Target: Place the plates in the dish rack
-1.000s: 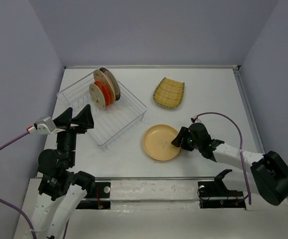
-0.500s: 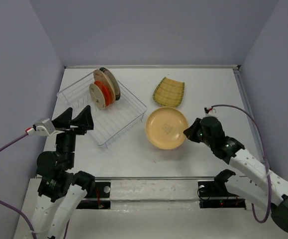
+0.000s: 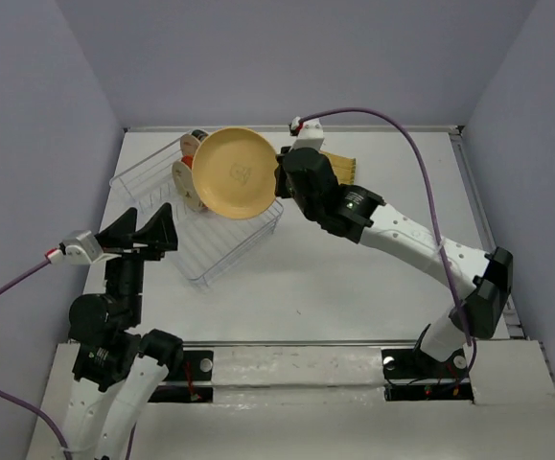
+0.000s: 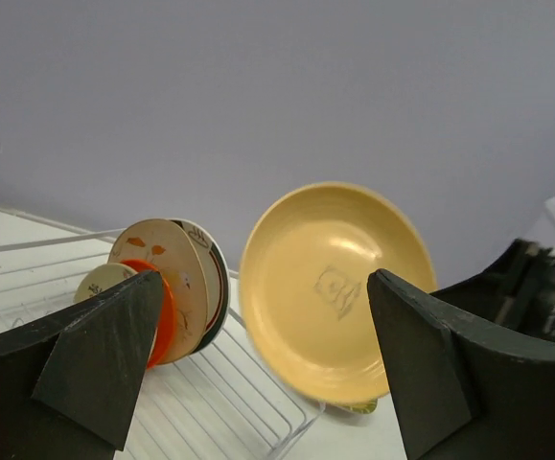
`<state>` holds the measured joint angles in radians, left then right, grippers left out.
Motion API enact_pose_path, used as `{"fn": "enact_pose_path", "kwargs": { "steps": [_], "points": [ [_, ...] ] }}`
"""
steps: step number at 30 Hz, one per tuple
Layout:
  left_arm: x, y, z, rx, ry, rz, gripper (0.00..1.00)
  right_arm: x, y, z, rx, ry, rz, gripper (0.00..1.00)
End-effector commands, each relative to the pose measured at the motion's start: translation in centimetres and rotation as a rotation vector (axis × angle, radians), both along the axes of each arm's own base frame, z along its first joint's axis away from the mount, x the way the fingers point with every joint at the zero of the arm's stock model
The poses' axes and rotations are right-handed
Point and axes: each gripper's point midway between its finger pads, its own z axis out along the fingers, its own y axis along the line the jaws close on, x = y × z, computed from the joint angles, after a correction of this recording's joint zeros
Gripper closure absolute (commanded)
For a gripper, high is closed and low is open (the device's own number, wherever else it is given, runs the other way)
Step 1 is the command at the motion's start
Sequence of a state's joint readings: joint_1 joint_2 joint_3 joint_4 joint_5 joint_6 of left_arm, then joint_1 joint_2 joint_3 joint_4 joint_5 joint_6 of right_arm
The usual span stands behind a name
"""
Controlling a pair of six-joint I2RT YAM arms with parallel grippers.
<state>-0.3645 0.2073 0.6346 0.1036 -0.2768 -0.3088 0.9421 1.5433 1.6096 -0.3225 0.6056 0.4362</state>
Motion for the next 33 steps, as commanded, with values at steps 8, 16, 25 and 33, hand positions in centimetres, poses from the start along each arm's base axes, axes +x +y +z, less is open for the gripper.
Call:
{"fn": "enact_pose_path", "kwargs": {
  "steps": [8, 16, 25, 33],
  "points": [
    [4.4, -5.0, -2.4, 0.029, 0.235, -0.182, 0.01, -1.7, 1.8, 4.1, 0.051, -0.077, 0.190, 0.93],
    [6.0, -6.4, -4.9, 0.011, 0.335, -0.238, 0.03, -5.2, 4.3, 3.9, 0.112, -0.041, 0.424, 0.93],
    [3.3, -9.4, -1.8, 0.018, 0.173, -0.454, 0.95, -6.1, 4.5, 2.6, 0.157, 0.010, 0.611, 0.77],
    [-0.5, -12.1, -1.6, 0.135, 0.130, -0.671, 0.94, -9.8, 3.9, 2.2, 0.185, -0.032, 1.126, 0.15]
  ]
}}
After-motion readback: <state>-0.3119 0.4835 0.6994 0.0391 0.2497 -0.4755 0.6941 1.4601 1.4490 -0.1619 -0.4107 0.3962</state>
